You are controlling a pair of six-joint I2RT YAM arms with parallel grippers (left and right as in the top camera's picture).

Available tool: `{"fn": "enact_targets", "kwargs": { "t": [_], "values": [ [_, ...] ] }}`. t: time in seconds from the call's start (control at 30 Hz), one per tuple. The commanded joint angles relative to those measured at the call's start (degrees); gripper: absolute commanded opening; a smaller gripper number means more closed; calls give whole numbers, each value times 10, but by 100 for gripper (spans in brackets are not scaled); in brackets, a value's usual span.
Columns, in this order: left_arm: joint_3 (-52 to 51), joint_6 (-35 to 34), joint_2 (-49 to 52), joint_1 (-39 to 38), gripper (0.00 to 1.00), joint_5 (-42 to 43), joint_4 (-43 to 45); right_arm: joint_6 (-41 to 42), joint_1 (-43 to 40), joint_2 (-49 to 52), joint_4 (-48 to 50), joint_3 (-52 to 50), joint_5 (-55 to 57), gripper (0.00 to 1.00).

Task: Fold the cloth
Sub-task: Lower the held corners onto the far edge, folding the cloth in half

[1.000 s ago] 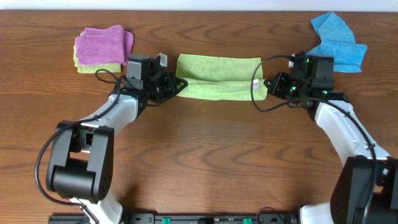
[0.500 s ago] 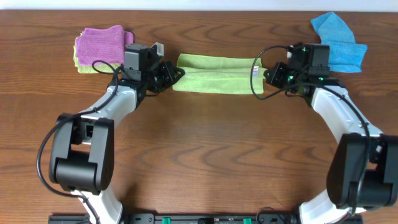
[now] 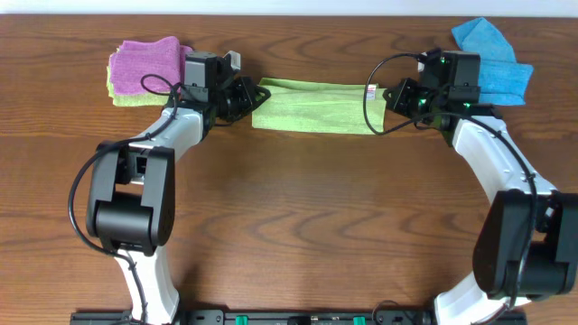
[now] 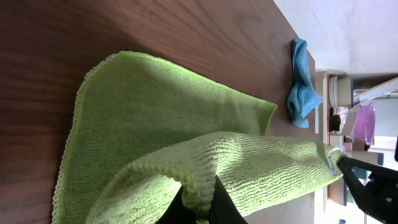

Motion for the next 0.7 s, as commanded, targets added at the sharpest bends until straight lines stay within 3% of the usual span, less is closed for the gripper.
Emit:
{"fn": "enact_targets", "kwargs": {
  "t": [0.0,0.67],
  "values": [
    [26,19,2,6,6,-1,-2,-6,0,19,-5,11,16,2],
    [62,38,40,16,6,19,-30,1,-1,33,-6,11,58,2]
  ]
}}
